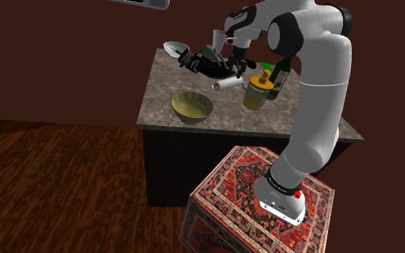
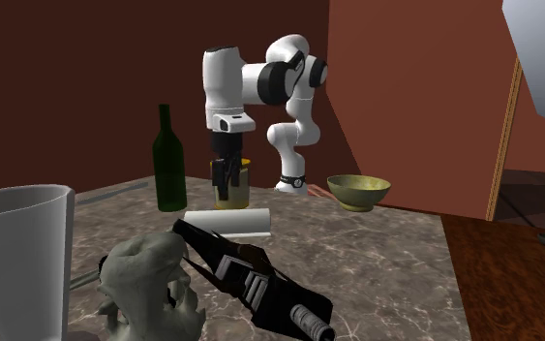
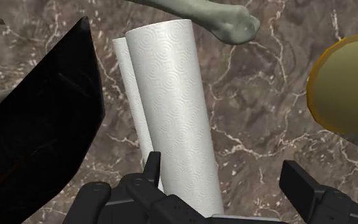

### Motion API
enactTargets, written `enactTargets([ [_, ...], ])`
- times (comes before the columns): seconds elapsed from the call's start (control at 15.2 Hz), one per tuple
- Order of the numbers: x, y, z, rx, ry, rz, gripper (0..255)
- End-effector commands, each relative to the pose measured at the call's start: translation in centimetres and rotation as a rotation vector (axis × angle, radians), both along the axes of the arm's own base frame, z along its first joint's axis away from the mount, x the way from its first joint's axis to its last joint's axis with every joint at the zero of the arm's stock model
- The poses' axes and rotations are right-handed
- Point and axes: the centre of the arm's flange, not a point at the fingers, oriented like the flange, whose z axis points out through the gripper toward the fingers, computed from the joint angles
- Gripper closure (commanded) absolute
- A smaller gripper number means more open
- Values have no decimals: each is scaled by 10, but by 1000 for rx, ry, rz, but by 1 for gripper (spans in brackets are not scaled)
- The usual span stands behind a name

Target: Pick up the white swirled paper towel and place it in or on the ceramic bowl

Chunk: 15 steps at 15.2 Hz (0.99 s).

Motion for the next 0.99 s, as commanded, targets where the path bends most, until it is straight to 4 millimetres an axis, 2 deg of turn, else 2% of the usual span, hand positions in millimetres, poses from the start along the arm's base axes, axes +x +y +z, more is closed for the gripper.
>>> enactTargets([
  [0.0,22,-14,-15,8,8,56,0],
  [0.07,26,-17,-18,9,10,68,0],
  [0.53,23,-16,-55,9,10,68,0],
  [0.92,22,-16,-58,9,10,68,0],
])
